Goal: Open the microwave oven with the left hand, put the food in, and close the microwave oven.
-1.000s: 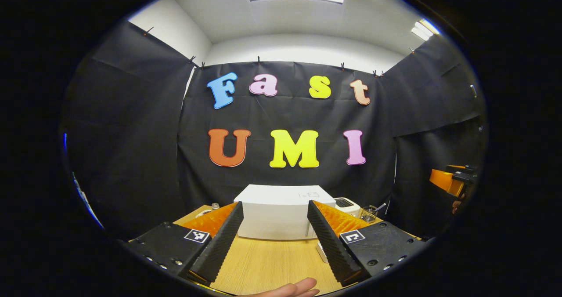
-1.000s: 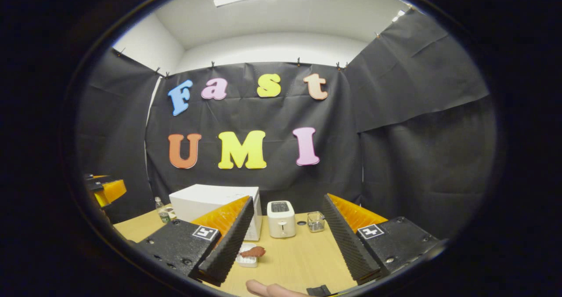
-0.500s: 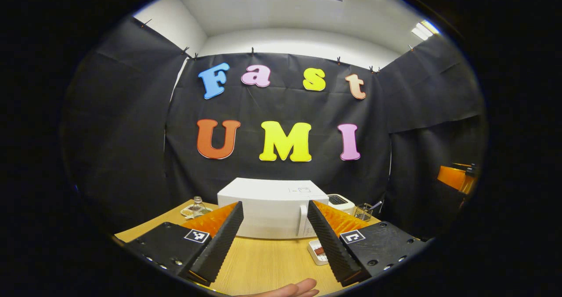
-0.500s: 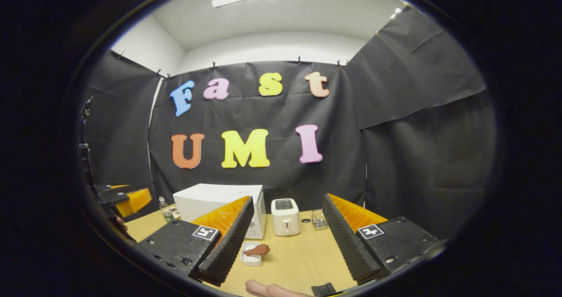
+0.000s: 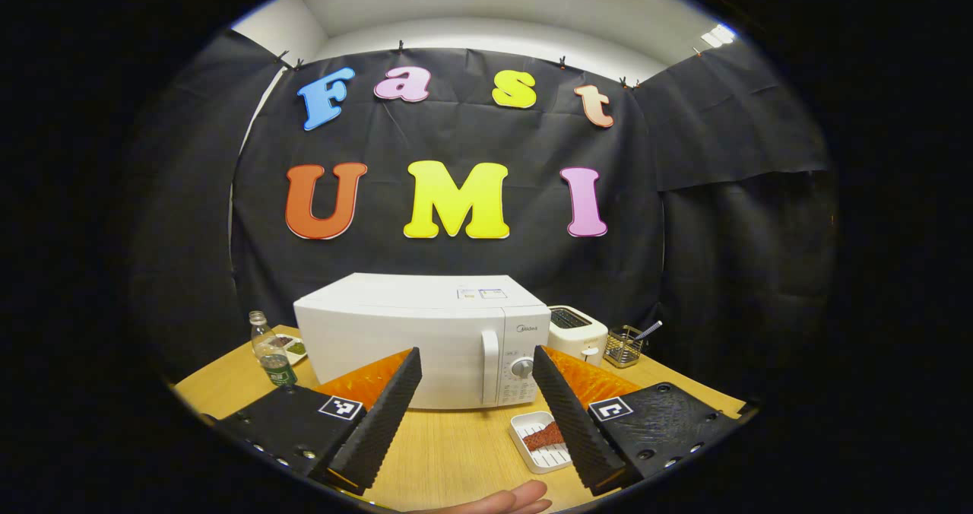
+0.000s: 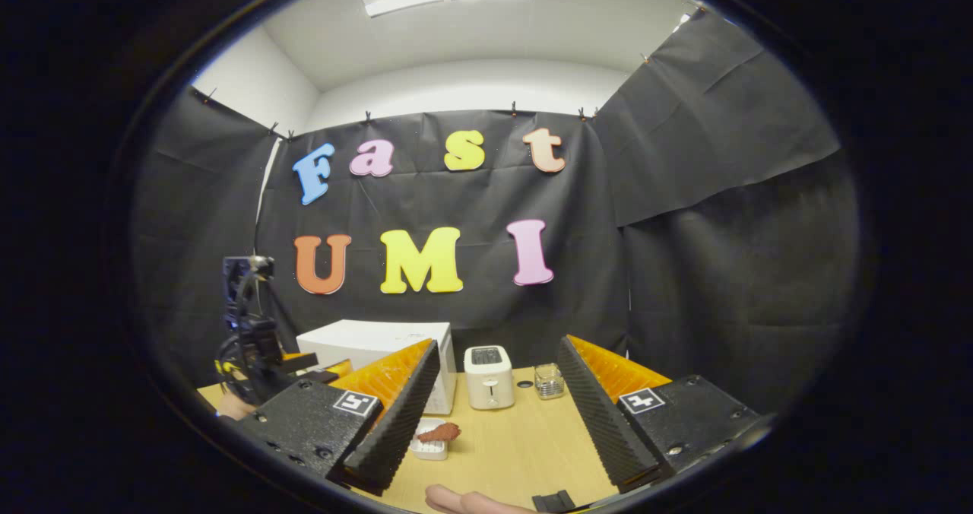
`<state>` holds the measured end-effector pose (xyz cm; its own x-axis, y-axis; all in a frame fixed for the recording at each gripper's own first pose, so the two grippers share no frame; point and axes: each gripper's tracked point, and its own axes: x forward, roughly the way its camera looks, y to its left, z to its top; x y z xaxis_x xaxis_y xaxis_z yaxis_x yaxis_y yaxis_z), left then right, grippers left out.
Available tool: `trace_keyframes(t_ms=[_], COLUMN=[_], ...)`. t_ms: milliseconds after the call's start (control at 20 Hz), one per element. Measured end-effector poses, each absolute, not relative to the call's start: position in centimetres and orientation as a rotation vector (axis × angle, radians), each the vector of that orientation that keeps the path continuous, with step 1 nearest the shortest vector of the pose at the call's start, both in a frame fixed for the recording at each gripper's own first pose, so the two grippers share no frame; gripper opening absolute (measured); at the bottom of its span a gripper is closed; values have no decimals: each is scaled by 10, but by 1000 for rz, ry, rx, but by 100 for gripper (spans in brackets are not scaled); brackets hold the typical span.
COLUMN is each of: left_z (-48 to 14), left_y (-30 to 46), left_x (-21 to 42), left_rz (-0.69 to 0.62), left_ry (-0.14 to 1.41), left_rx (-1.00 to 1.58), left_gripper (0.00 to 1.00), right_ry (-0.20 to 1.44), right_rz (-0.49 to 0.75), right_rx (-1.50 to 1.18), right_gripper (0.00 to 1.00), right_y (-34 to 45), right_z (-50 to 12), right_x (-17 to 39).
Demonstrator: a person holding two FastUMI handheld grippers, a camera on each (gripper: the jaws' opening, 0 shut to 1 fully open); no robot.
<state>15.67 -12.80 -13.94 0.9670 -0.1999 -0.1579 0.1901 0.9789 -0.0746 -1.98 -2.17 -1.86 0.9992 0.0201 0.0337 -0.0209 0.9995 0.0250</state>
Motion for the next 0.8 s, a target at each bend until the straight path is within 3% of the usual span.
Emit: trace_keyframes(t_ms=[100,150,350,400,650,700,750,800], left_z=[-158,-168,-205,-210,-238,-241,-247,-248], left_y=[-133,-133,-149,-152,-168,-173,-177,-177], left_x=[178,188,228,239,273,279,281,287], left_rz=[-185,-169,-163,-161,-157,-164,-169,-157], left_ry=[185,196,233,230,250,246,255,245], left_rx=[-54,-53,-62,-67,-52,-53,-56,-45], left_gripper=[92,93,92,93,92,92,77,84], right_ry=[-33,-29,-19,-18,-18,-17,-16,-13], right_rz=[19,20,11,11,8,8,6,4], right_rx=[30,31,38,42,58,63,66,65], right_gripper=[89,100,100,89,89,100,89,89], right_y=[-26,-29,-42,-45,-59,-62,-64,-67], right_z=[-21,-23,-31,-34,-43,-46,-48,-52], right_x=[-20,-20,-19,-19,-18,-18,-18,-17])
